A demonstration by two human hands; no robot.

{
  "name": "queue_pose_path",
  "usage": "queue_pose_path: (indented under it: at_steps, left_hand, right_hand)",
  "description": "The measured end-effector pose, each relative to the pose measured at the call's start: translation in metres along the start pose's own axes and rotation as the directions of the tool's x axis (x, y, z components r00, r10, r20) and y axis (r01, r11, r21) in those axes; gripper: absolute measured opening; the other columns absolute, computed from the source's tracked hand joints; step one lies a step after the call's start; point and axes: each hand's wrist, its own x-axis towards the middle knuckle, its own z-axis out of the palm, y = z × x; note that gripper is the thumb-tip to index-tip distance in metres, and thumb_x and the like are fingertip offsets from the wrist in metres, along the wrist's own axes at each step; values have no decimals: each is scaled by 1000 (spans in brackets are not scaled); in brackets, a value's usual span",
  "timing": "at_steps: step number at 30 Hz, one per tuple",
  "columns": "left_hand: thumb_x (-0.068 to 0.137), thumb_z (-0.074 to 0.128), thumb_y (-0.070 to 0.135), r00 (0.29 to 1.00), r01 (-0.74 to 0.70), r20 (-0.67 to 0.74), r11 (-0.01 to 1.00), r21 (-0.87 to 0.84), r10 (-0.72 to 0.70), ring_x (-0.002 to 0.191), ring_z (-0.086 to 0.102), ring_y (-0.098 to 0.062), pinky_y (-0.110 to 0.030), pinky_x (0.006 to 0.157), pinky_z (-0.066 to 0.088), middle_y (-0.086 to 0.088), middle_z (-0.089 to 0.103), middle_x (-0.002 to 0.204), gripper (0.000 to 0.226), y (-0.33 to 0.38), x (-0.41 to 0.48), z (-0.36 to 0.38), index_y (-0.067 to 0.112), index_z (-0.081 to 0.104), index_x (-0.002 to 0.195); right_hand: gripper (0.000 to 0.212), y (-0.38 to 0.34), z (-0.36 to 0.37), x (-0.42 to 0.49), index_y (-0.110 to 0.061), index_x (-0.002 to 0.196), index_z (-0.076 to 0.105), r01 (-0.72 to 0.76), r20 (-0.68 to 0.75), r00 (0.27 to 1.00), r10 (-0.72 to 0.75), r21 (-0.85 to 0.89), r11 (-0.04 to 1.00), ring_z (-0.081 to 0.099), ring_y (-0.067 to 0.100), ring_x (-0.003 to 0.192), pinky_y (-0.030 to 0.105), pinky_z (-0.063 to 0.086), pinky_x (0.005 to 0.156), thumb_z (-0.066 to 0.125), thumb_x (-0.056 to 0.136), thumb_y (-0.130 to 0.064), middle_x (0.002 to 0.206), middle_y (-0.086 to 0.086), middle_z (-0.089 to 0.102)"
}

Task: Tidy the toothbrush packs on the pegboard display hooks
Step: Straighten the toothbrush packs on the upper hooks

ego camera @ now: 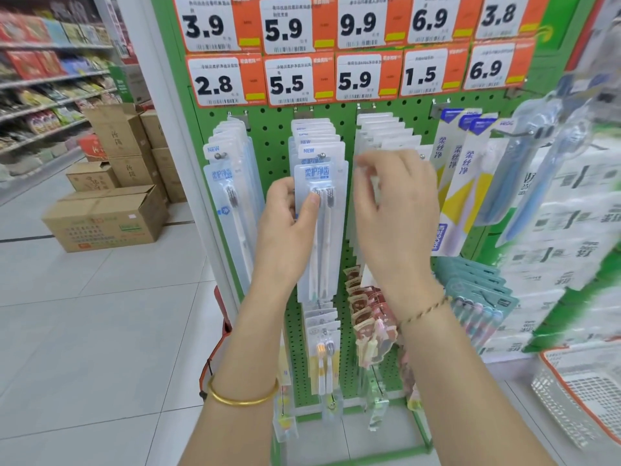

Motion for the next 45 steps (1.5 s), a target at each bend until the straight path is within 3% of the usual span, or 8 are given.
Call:
queue_pose_path:
  at_steps: [2,5,9,16,24,35,41,45]
  left_hand:
    - [97,51,21,1000,-14,-8,1000,22,14,87,57,0,-9,74,44,11,61,102,15,1,0,-1,22,49,112]
    - [96,53,21,999,-30,-29,996,82,32,81,53,0,-5,67,41,11,58,96,13,3,1,-2,21,50,109]
    - [95,55,21,1000,-11,-27,995,103,14,99,56,-3,-10,80,43,10,57,108,26,6,1,-1,16,47,119]
    - [94,55,18,993,-105,-31,974,200,114,120,47,-13,-35,103,42,2,47,124,37,10,-4,2,19,40,127]
    - [93,54,16,988,-125,-66,973,196,140,125,43,-13,-36,107,38,-1,44,132,46,14,-3,5,12,39,136]
    - [90,52,8,954,-187,-212,973,132,212,124,40,-7,-22,105,32,26,36,113,40,17,-7,7,28,38,121]
    - [87,53,3,926,-211,-286,967,144,245,115,44,-10,-26,101,39,6,44,116,38,17,-8,10,13,48,124]
    - [88,54,5,922,-217,-299,968,128,247,106,47,-13,-36,93,44,6,46,113,32,18,-11,16,16,52,118]
  right_hand:
    - [19,-4,4,28,-16,96,70,50,-15,999,-50,-27,998,53,31,89,26,29,73,53,89,-20,93,6,64]
    - [23,-8,12,61,-25,103,70,58,192,981,-31,-136,989,46,30,101,30,29,76,50,95,-24,102,2,61]
    - [22,-8,23,83,-31,104,70,38,425,904,36,-165,986,41,28,111,32,37,79,50,96,-25,108,-3,64]
    - [14,-14,27,110,-19,89,73,-93,586,792,170,-161,983,63,24,95,37,54,85,62,83,-13,98,0,71]
    - [21,-14,29,120,-9,104,68,-135,660,709,248,-218,967,64,23,95,36,54,85,64,85,-15,105,6,68]
    - [10,-7,22,107,-19,81,67,-118,595,791,144,-83,990,62,22,90,32,52,77,61,88,-14,84,0,63]
    - [11,1,14,104,-20,79,65,-131,557,817,152,-78,988,59,19,85,29,48,74,62,89,-17,84,1,63]
    - [29,9,11,95,-18,59,52,-106,463,871,165,-151,983,56,30,91,28,40,68,61,86,-18,77,5,58]
